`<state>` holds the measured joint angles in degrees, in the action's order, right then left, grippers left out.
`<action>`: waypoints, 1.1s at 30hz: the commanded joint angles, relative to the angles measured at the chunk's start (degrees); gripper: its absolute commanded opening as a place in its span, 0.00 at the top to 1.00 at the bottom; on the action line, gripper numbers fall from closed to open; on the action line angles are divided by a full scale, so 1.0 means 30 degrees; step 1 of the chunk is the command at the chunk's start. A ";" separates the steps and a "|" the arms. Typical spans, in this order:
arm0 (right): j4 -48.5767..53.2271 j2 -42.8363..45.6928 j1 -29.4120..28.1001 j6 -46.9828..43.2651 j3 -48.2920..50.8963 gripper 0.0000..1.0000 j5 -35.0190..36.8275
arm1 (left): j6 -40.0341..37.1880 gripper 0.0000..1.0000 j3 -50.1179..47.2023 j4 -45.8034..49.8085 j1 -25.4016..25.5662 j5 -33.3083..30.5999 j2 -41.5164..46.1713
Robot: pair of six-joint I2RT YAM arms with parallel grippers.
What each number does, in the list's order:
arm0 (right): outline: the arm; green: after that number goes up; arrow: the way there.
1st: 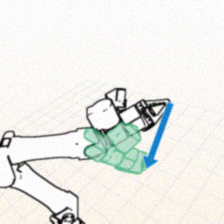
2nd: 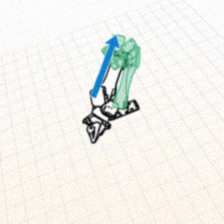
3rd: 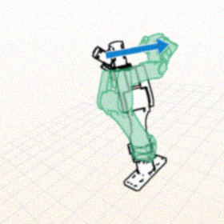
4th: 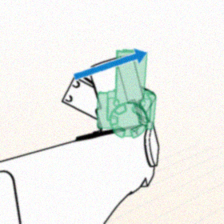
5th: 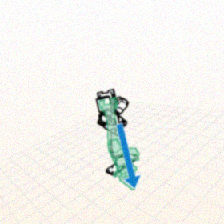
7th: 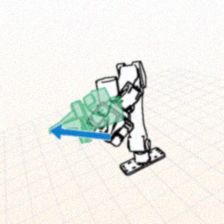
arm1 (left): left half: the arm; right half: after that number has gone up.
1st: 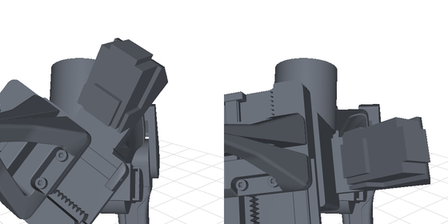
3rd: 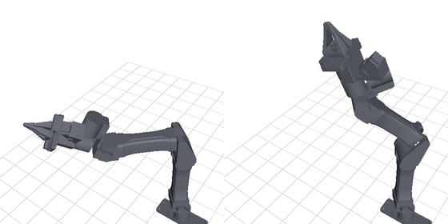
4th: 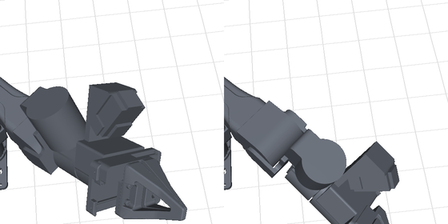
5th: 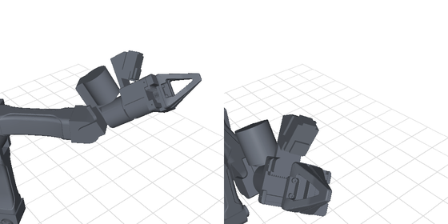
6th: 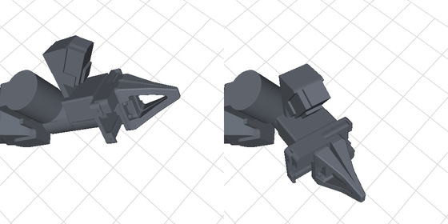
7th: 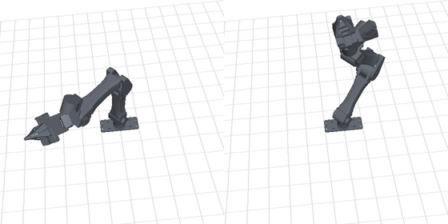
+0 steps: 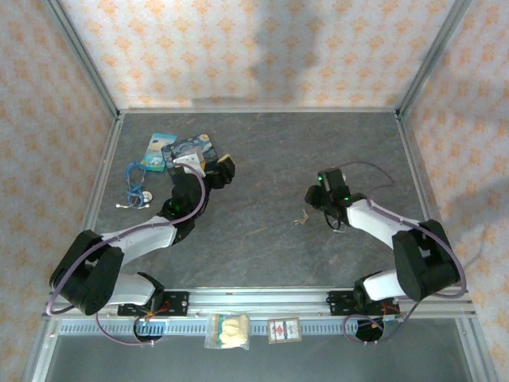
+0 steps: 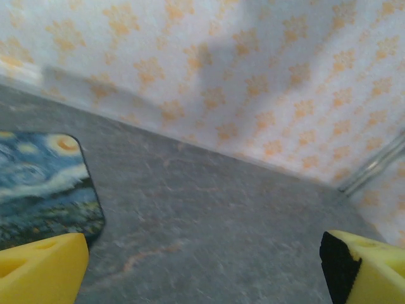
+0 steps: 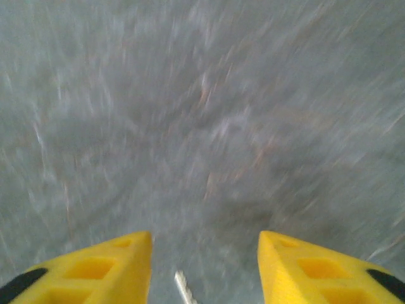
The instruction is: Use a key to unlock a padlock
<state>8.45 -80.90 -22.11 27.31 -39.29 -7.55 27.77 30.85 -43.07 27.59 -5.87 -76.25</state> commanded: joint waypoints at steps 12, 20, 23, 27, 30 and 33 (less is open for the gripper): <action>0.4049 -0.2398 -0.2670 0.0884 -0.1158 0.60 0.2476 | 0.2596 0.06 0.0526 -0.0543 0.0384 0.1633 -0.1082; 0.3572 -0.3461 -0.2951 0.1430 -0.0642 0.76 0.2678 | 0.2930 0.06 0.0606 -0.0847 0.0383 0.1729 -0.1050; 0.3248 -0.3219 -0.3009 0.1540 -0.0322 0.84 0.2898 | 0.3044 0.06 0.0441 -0.0849 0.0402 0.1723 -0.0935; 0.1957 -0.2639 -0.3008 0.0857 0.0143 0.99 0.2626 | 0.3710 0.06 0.0411 -0.1162 0.0383 0.2208 -0.1137; 0.1459 -0.2400 -0.3031 -0.0354 0.0096 1.00 0.2740 | 0.5270 0.08 0.0429 -0.1754 0.0492 0.3055 -0.1520; 0.1124 -0.2164 -0.3016 -0.1843 -0.0010 1.00 0.2566 | 0.7480 0.09 0.0692 -0.1855 0.0929 0.3700 -0.1913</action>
<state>13.02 -87.26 -30.72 26.74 -40.49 1.04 43.05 31.07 -45.80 29.10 1.80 -80.58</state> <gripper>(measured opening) 0.046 0.911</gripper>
